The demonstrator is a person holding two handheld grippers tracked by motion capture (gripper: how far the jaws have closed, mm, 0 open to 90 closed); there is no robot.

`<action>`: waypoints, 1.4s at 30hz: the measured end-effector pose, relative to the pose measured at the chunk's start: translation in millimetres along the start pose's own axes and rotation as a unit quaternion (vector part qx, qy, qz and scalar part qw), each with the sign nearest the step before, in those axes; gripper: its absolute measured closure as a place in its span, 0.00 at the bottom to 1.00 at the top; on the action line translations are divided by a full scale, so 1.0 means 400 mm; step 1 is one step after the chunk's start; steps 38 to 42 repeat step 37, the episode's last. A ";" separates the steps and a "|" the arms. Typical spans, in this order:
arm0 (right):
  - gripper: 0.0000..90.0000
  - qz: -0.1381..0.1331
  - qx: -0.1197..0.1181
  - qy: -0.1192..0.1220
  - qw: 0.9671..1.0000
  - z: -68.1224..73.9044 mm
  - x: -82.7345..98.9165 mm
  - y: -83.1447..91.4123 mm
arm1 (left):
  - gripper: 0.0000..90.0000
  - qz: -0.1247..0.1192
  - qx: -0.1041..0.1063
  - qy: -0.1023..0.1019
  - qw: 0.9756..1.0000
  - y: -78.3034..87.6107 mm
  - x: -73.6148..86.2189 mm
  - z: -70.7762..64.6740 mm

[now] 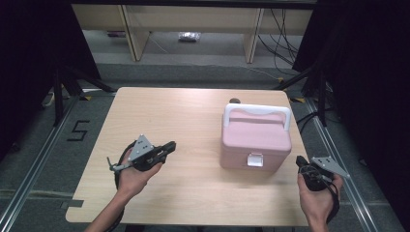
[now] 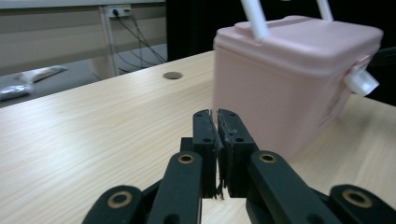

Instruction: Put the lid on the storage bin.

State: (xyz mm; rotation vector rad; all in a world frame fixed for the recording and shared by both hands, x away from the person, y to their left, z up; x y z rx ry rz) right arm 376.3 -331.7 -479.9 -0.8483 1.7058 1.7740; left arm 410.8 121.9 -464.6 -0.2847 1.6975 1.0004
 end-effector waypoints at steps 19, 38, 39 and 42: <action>0.96 0.013 -0.004 -0.004 1.000 -0.014 0.089 -0.024 | 0.82 -0.011 -0.103 0.073 0.992 0.111 0.211 0.158; 0.90 -0.007 -0.027 -0.040 0.999 0.003 0.120 -0.049 | 0.76 -0.040 -0.136 0.101 0.985 0.143 0.255 0.181; 0.90 -0.007 -0.027 -0.040 0.999 0.003 0.120 -0.049 | 0.76 -0.040 -0.136 0.101 0.985 0.143 0.255 0.181; 0.90 -0.007 -0.027 -0.040 0.999 0.003 0.120 -0.049 | 0.76 -0.040 -0.136 0.101 0.985 0.143 0.255 0.181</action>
Point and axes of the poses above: each handheld gripper's, and its own axes: y roughly backward along the jaws, x roughly out of its underside, z roughly to its left, the point moved 6 cm from there along -y, roughly forward along the jaws, and after that the axes turned 14 degrees about z, right-handed, at the moved point
